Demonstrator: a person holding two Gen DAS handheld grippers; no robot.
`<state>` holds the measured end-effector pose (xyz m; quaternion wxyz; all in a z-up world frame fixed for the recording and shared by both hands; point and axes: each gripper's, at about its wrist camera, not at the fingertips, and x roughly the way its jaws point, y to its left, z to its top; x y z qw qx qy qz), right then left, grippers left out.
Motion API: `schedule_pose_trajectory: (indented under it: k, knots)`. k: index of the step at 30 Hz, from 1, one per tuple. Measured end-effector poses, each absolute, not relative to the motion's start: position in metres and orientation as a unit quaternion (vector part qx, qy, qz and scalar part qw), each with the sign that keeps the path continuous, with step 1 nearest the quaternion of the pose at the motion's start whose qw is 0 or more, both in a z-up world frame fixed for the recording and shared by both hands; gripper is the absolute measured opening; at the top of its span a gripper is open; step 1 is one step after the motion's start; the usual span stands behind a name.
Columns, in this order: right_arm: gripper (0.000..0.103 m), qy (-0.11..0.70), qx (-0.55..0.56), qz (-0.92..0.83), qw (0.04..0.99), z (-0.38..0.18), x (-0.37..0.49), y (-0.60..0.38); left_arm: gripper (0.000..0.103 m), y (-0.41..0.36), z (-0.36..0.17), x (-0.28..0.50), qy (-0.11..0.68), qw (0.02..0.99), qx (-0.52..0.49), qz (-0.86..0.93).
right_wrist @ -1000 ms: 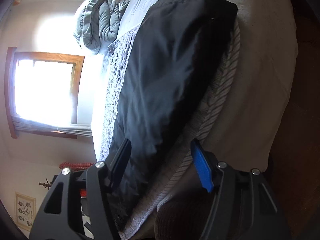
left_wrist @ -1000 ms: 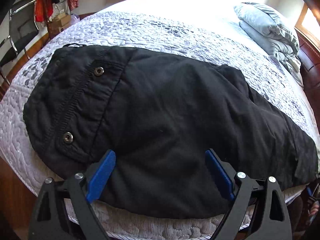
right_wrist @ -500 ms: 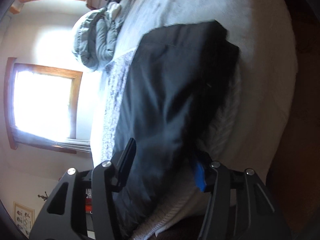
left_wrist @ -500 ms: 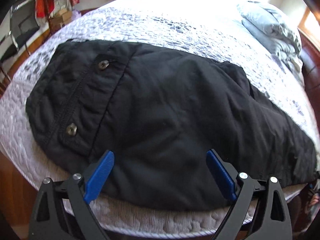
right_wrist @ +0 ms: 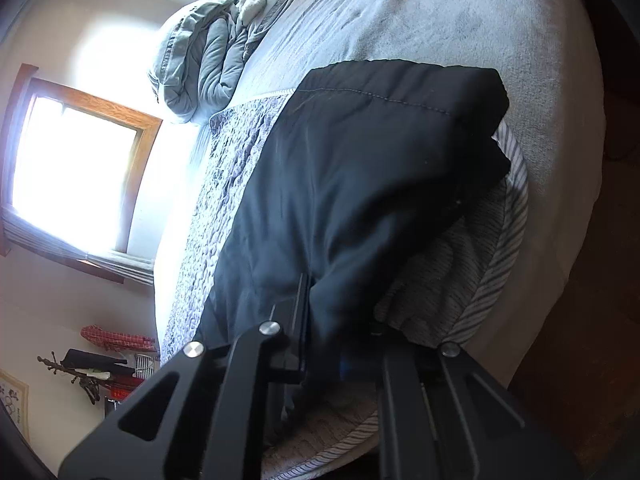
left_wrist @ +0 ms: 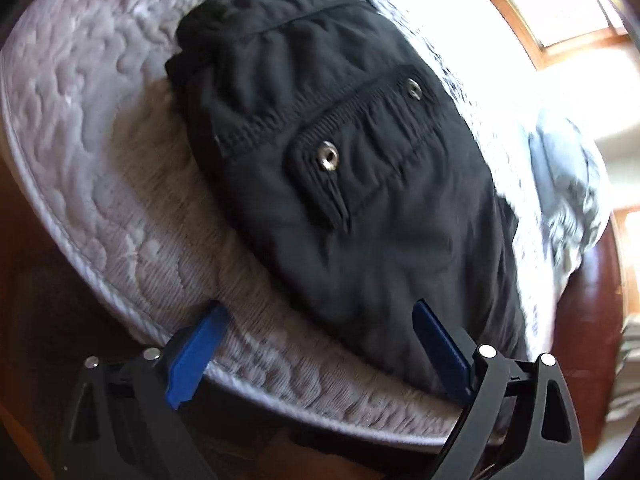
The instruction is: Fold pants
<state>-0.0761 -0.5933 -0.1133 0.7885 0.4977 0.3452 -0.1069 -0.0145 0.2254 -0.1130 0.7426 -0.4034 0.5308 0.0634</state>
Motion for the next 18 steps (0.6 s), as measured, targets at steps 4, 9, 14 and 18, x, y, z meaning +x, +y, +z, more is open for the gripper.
schedule_pose_trajectory:
  k: [4,9,14,18]
  knots:
    - [0.008,0.348,0.496,-0.110,0.788,-0.110,-0.072,-0.593,0.099,0.233,-0.113,-0.015,0.511,0.729,-0.451,0.050]
    - [0.008,0.357,0.485,-0.116,0.790,-0.108,-0.069,-0.593,0.099,0.239,-0.107,-0.020,0.484,0.728,-0.484,0.021]
    - [0.009,0.356,0.495,-0.116,0.784,-0.110,-0.070,-0.593,0.090,0.239,-0.117,-0.015,0.465,0.705,-0.535,-0.032]
    - [0.009,0.360,0.491,-0.115,0.785,-0.110,-0.068,-0.595,0.090,0.238,-0.127,-0.011,0.486,0.702,-0.520,-0.016]
